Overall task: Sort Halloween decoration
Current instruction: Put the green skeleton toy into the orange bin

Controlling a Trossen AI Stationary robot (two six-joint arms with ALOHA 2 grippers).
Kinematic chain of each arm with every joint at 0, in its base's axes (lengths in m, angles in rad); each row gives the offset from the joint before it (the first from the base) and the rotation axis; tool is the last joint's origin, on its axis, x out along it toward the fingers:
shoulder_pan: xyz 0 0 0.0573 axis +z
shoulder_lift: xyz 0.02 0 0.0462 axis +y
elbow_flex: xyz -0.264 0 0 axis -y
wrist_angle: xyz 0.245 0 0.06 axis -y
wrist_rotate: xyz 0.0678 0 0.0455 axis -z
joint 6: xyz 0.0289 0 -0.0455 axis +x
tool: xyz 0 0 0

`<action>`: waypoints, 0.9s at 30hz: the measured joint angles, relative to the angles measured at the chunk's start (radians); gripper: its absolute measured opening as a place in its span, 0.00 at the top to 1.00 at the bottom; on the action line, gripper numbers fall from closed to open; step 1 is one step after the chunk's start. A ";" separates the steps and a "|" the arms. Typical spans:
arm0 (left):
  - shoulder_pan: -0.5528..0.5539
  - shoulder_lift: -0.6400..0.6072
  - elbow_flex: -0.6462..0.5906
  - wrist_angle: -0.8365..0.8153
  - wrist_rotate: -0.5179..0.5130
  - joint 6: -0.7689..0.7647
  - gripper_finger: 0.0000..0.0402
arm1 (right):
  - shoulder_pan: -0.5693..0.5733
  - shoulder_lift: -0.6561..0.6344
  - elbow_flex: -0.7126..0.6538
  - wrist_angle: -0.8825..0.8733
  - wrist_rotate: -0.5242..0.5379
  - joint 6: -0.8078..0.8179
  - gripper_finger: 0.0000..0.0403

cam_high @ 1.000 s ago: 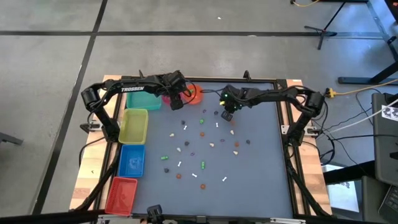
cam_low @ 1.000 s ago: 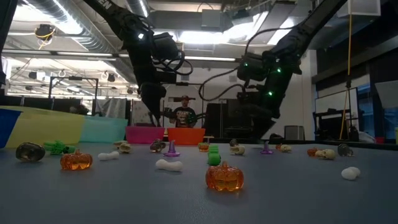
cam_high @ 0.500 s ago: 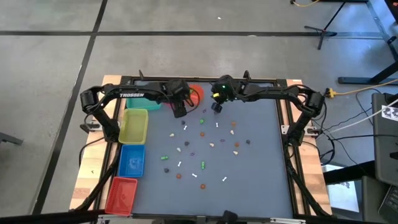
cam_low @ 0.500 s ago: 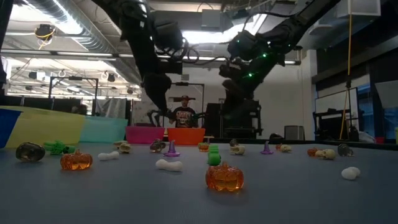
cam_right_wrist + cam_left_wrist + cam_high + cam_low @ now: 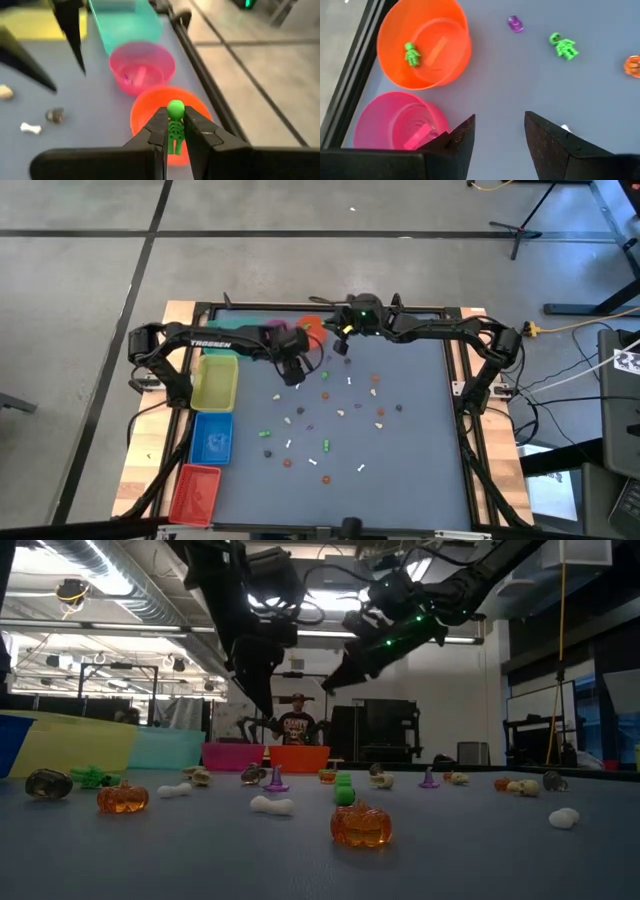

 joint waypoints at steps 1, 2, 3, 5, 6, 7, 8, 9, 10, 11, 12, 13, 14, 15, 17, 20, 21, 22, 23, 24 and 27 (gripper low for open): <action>-0.008 0.000 0.000 0.000 0.000 -0.001 0.61 | 0.000 0.000 0.000 0.021 -0.007 0.000 0.89; -0.015 0.000 0.000 0.000 0.000 -0.003 0.61 | 0.000 0.005 0.000 0.047 -0.014 0.000 0.89; -0.022 0.000 0.000 0.000 0.000 -0.003 0.61 | 0.000 0.009 0.000 0.077 -0.018 0.000 0.89; -0.035 0.000 0.000 -0.002 0.001 -0.017 0.61 | 0.000 0.020 0.000 0.114 -0.024 0.000 0.89; -0.041 0.000 0.000 -0.003 0.002 -0.030 0.61 | 0.000 0.033 0.001 0.149 -0.024 0.000 0.89; -0.045 0.000 0.000 -0.005 0.002 -0.044 0.61 | 0.000 0.043 0.002 0.166 -0.024 0.000 0.89; -0.051 0.000 0.000 -0.012 0.003 -0.056 0.61 | 0.000 0.052 0.001 0.168 -0.024 0.000 0.89; -0.055 0.000 0.000 -0.019 0.005 -0.071 0.61 | 0.000 0.064 0.000 0.189 -0.024 0.000 0.89; -0.060 0.000 0.000 -0.019 0.006 -0.080 0.61 | 0.000 0.076 0.000 0.211 -0.023 0.000 0.89; -0.067 0.000 0.000 -0.019 0.006 -0.088 0.61 | 0.000 0.085 0.000 0.215 -0.016 0.000 0.89; -0.073 0.000 0.000 -0.020 0.006 -0.099 0.61 | 0.000 0.095 0.000 0.224 -0.016 0.000 0.89; -0.078 0.000 0.000 -0.019 0.007 -0.104 0.61 | 0.000 0.107 0.000 0.236 -0.016 0.000 0.89; -0.084 0.000 0.000 -0.019 0.008 -0.106 0.61 | 0.000 0.117 0.000 0.238 -0.016 -0.001 0.89; -0.091 0.000 0.000 -0.019 0.009 -0.107 0.61 | 0.000 0.127 0.000 0.239 -0.015 -0.001 0.89; -0.101 0.000 0.000 -0.019 0.010 -0.108 0.61 | 0.000 0.146 0.000 0.260 -0.004 -0.006 0.89; -0.115 0.000 0.000 -0.019 0.010 -0.108 0.61 | 0.000 0.166 0.000 0.269 0.012 -0.028 0.89; -0.120 0.000 0.000 -0.018 0.010 -0.108 0.61 | 0.000 0.172 0.000 0.266 0.018 -0.031 0.89; -0.123 0.000 0.000 -0.018 0.010 -0.108 0.61 | 0.000 0.176 0.000 0.268 0.020 -0.032 0.89; -0.126 0.000 0.000 -0.018 0.010 -0.108 0.61 | 0.000 0.177 0.000 0.266 0.020 -0.034 0.89; -0.129 0.000 0.000 -0.018 0.010 -0.108 0.61 | 0.000 0.177 0.000 0.267 0.021 -0.034 0.89; -0.133 0.000 0.000 -0.018 0.010 -0.107 0.61 | 0.000 0.177 0.000 0.276 0.021 -0.035 0.89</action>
